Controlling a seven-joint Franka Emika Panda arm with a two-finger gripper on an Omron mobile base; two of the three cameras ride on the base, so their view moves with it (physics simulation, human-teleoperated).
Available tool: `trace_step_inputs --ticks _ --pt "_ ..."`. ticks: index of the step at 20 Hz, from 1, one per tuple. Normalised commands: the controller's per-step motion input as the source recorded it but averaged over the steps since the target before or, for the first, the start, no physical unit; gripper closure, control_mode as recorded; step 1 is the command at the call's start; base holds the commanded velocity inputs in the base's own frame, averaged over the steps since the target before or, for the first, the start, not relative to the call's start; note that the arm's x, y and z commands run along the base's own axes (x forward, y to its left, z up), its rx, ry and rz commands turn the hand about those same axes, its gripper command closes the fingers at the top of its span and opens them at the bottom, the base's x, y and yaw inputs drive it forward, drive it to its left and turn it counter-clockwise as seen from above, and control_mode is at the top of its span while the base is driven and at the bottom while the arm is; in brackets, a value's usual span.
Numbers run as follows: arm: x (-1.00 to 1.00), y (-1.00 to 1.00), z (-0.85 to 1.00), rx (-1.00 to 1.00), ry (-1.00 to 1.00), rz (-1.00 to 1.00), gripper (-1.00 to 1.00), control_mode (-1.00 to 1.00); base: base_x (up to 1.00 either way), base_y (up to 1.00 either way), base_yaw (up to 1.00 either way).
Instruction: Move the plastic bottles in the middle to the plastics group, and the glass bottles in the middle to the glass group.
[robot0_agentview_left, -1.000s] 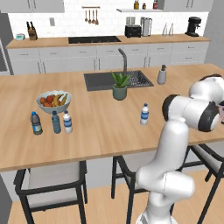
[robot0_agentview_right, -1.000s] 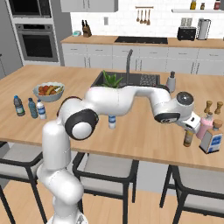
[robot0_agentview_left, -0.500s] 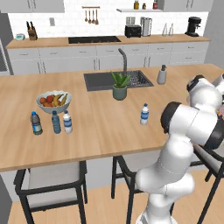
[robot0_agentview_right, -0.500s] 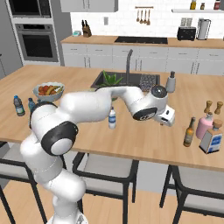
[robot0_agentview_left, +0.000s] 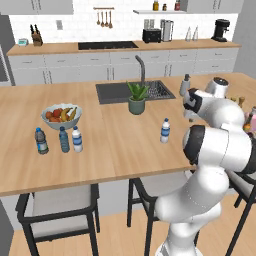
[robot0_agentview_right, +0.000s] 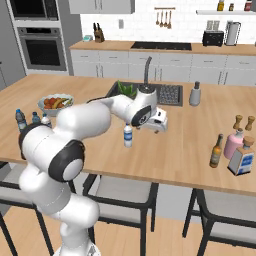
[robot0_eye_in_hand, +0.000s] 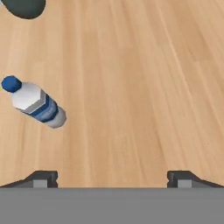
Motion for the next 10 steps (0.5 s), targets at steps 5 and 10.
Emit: trace_step_inputs --ticks 5,10 --pt "0.59 1.0 -0.19 -0.01 0.18 0.24 -1.0 -1.0 0.0 0.0 0.0" --pt "0.14 0.66 -0.12 0.0 -0.01 0.12 -1.0 -1.0 0.0 0.0 0.0"
